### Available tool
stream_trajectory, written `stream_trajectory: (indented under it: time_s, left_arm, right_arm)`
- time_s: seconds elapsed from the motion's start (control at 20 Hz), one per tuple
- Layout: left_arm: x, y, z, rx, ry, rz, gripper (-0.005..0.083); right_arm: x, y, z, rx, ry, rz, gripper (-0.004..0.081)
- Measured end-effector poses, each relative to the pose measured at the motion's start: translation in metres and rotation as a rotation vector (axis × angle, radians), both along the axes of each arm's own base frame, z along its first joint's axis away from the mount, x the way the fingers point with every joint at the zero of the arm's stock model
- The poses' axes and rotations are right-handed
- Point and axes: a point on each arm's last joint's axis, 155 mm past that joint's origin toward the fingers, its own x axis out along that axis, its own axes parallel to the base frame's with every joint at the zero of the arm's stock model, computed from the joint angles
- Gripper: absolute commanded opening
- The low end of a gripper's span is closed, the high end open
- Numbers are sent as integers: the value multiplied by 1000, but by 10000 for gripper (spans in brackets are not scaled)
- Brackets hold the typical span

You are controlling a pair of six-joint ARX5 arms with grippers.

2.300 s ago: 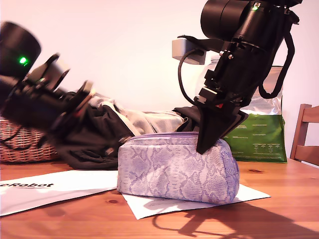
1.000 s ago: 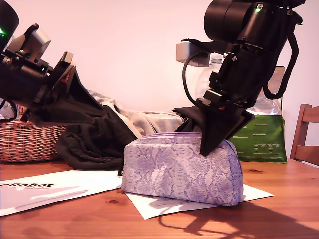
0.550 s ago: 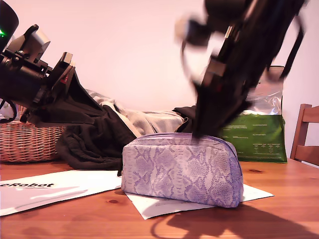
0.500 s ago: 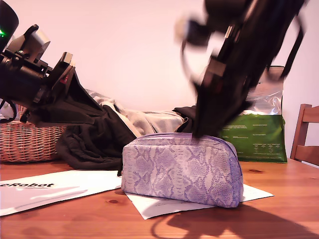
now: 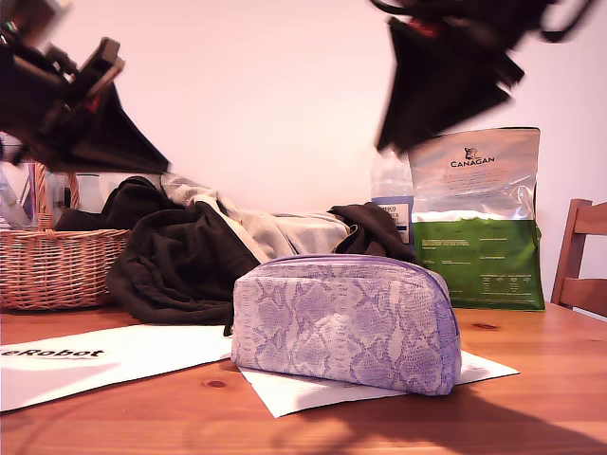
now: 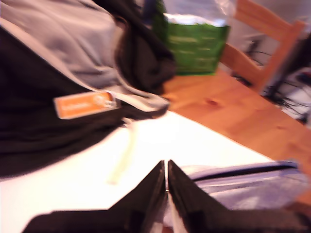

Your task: Open the zipper in the zip bag in front of you

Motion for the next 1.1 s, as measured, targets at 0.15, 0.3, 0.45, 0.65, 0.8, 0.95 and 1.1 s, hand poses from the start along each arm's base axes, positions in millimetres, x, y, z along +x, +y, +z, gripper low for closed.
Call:
stream_trajectory:
  time_s: [0.15, 0.3, 0.45, 0.65, 0.8, 0.95, 1.1]
  left_arm:
    - [1, 1, 2, 15, -19, 1, -19]
    - [-2, 6, 6, 18, -53, 22, -19]
    - [-21, 16, -16, 30, -38, 38, -19]
    - [-45, 26, -37, 33, -18, 51, -19]
    - [-54, 31, -19, -7, -82, 72, -19]
    - [-66, 37, -15, -7, -91, 83, -19]
    - [-78, 38, 10, -41, -176, 76, -19]
  right_arm:
    - [36, -11, 16, 84, -161, -178, -13]
    - [35, -26, -3, 114, -225, -247, -13]
    - [15, -52, -10, 168, -266, -285, -13]
    - [-1, -106, -7, 251, -319, -391, -13]
    - [-28, -124, -3, 290, -370, -400, -13]
    - [-48, -137, 20, 322, -446, -412, -13]
    - [-67, -145, 33, 336, -500, -404, -13]
